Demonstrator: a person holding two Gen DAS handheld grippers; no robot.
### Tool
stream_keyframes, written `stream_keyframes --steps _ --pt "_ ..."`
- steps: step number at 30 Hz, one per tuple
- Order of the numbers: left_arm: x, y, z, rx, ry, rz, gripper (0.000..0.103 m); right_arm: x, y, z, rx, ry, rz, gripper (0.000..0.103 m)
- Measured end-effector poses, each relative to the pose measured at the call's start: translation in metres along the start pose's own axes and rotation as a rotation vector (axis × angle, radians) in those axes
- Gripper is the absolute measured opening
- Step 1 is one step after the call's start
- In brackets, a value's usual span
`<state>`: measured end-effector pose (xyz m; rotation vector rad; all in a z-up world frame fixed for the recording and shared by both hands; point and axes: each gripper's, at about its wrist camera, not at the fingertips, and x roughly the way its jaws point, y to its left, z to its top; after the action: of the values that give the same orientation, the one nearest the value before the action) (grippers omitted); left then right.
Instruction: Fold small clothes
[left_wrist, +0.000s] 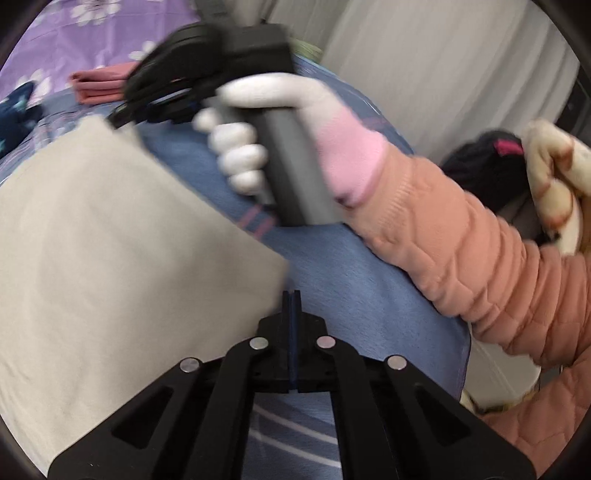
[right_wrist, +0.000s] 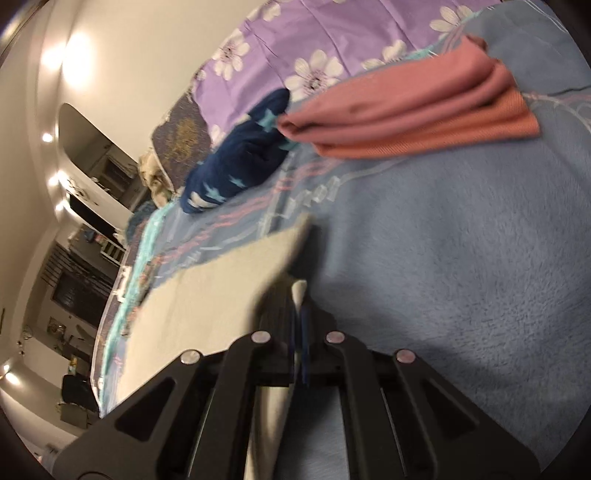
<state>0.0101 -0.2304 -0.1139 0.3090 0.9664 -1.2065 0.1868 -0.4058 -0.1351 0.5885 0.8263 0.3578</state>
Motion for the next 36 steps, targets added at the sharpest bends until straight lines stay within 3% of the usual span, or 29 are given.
stream_keyframes --steps 3,6,8,11,13,15,17,20,23,24,25,26,27,30,34,36 --pt "0.009 -0.019 -0.005 0.086 0.037 0.085 0.0 0.005 -0.006 -0.004 0.012 0.015 -0.011 0.002" --pt "-0.001 -0.03 -0.004 0.113 0.011 0.166 0.0 -0.007 -0.001 -0.005 -0.008 0.003 -0.036 0.009" --pt "-0.004 -0.033 -0.003 0.141 -0.002 0.256 0.013 -0.02 -0.003 -0.008 -0.012 -0.011 -0.055 0.01" --pt "0.005 -0.038 0.003 0.163 0.019 0.297 0.036 -0.035 -0.014 -0.013 0.036 -0.022 -0.038 0.01" --pt "0.019 -0.045 0.003 0.217 0.044 0.345 0.038 -0.039 -0.019 -0.015 0.056 -0.018 -0.038 0.01" --pt "0.022 -0.048 0.002 0.241 0.035 0.368 0.038 -0.043 -0.02 -0.021 0.059 -0.007 -0.045 0.011" --pt "0.018 -0.047 0.0 0.216 0.031 0.339 0.006 -0.045 -0.018 -0.024 0.05 0.002 -0.038 0.017" --pt "0.008 -0.04 -0.002 0.177 0.03 0.27 0.004 -0.043 -0.011 -0.021 0.035 0.018 -0.023 0.032" --pt "0.009 -0.046 0.011 0.189 0.034 0.251 0.004 -0.027 -0.003 -0.016 0.023 0.058 -0.007 0.042" --pt "0.009 -0.05 0.01 0.2 0.037 0.25 0.004 -0.016 0.001 -0.012 0.013 0.084 0.011 0.042" --pt "0.011 -0.052 0.01 0.211 0.042 0.251 0.004 -0.009 0.004 -0.009 0.009 0.094 0.007 0.036" --pt "0.013 -0.053 0.01 0.222 0.046 0.251 0.004 -0.002 0.006 -0.004 0.011 0.091 -0.027 0.009" --pt "0.014 -0.056 0.008 0.234 0.05 0.255 0.004 0.001 0.007 -0.001 0.02 0.081 -0.051 0.003" --pt "0.016 -0.061 0.005 0.233 0.052 0.257 0.004 0.009 0.004 0.009 0.026 0.022 -0.142 0.001" --pt "0.017 -0.056 0.008 0.233 0.041 0.246 0.004 0.011 -0.004 0.004 0.045 0.008 -0.104 0.002" --pt "0.018 -0.046 0.015 0.216 0.023 0.212 0.005 -0.003 -0.004 0.002 0.062 -0.014 -0.14 0.004"
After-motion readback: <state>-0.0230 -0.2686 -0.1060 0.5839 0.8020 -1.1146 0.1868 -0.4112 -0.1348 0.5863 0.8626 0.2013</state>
